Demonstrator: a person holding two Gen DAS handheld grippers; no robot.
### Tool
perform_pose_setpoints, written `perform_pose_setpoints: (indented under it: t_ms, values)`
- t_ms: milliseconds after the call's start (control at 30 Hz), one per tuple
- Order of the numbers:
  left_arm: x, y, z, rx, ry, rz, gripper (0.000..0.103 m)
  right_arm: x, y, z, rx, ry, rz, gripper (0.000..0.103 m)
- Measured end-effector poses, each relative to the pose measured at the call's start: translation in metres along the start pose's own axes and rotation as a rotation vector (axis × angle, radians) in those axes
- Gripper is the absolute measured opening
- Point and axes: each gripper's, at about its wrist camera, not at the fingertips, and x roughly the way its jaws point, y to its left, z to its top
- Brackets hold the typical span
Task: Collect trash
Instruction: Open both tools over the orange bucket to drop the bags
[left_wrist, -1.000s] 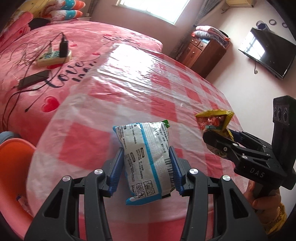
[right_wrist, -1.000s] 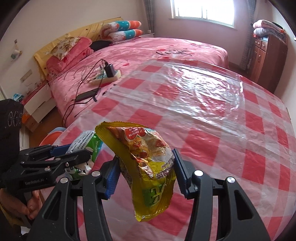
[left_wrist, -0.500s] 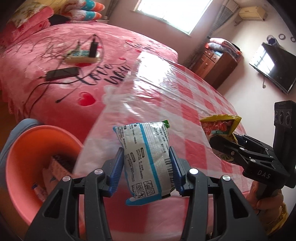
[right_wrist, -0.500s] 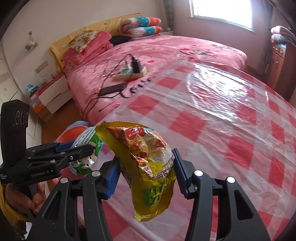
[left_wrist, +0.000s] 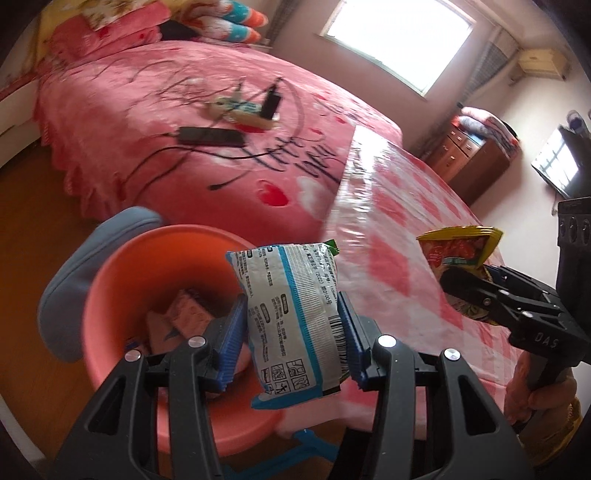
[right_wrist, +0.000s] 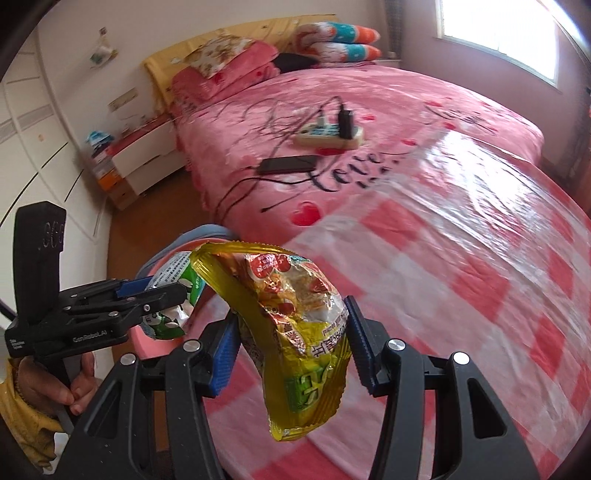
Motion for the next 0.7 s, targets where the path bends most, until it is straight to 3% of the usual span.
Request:
perform_pose_setpoints:
  t_ms: [433, 533, 567, 600, 700]
  values:
    - [0.006, 0.078, -0.017, -0.158, 0.028, 0.097, 0.049, 0.045, 0.064, 0.028, -0.093, 0.056, 0.144, 0.056]
    - [0.011, 0.088, -0.019, -0.186, 0.042, 0.129, 0.057, 0.055, 0.068, 0.031, -0.048, 0.074, 0.209, 0.069]
    - [0.011, 0.090, -0.019, -0.194, 0.040, 0.147, 0.067, 0.055, 0.068, 0.031, -0.036, 0.072, 0.215, 0.075]
    - [0.010, 0.090, -0.019, -0.199, 0.036, 0.160, 0.070, 0.054, 0.066, 0.031, -0.021, 0.069, 0.221, 0.079]
    - [0.007, 0.094, -0.018, -0.198, 0.023, 0.174, 0.072, 0.050, 0.055, 0.030, 0.023, 0.062, 0.222, 0.087]
